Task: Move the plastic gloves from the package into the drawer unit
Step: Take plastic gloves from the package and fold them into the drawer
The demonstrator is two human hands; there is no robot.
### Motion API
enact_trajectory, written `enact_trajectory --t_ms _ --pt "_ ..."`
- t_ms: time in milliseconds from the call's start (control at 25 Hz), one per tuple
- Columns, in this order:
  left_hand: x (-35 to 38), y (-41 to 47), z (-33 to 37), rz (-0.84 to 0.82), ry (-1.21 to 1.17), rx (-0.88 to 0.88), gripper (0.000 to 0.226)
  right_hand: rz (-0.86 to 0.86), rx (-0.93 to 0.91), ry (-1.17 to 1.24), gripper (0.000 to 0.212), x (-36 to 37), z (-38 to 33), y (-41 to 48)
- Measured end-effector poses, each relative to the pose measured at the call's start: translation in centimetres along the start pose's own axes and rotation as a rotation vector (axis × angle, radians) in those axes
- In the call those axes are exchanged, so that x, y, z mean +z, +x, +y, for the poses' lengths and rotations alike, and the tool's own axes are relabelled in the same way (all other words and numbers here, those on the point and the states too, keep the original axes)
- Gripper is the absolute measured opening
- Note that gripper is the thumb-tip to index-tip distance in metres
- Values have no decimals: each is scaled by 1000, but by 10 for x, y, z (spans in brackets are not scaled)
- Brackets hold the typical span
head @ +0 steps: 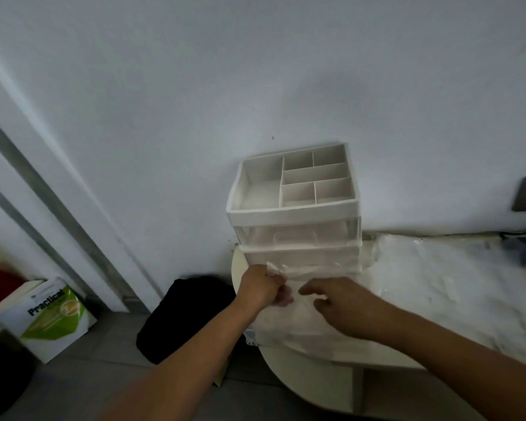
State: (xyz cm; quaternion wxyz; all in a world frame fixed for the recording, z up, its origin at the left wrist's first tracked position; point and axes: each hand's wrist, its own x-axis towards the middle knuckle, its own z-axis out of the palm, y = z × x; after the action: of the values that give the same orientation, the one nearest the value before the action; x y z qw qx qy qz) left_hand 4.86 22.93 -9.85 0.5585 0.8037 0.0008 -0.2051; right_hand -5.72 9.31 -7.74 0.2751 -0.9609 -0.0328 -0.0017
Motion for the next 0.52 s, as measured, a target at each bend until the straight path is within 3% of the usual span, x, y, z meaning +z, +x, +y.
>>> enact_trajectory --t_ms 160,360,520 --pt "-5 8 -7 42 108 2 26 -162 6 -195 53 28 18 13" --pt "-15 4 -11 114 328 177 16 -249 55 -262 59 37 20 28" --pt "-22 -15 6 289 1089 440 28 -285 80 -281 61 39 24 37"
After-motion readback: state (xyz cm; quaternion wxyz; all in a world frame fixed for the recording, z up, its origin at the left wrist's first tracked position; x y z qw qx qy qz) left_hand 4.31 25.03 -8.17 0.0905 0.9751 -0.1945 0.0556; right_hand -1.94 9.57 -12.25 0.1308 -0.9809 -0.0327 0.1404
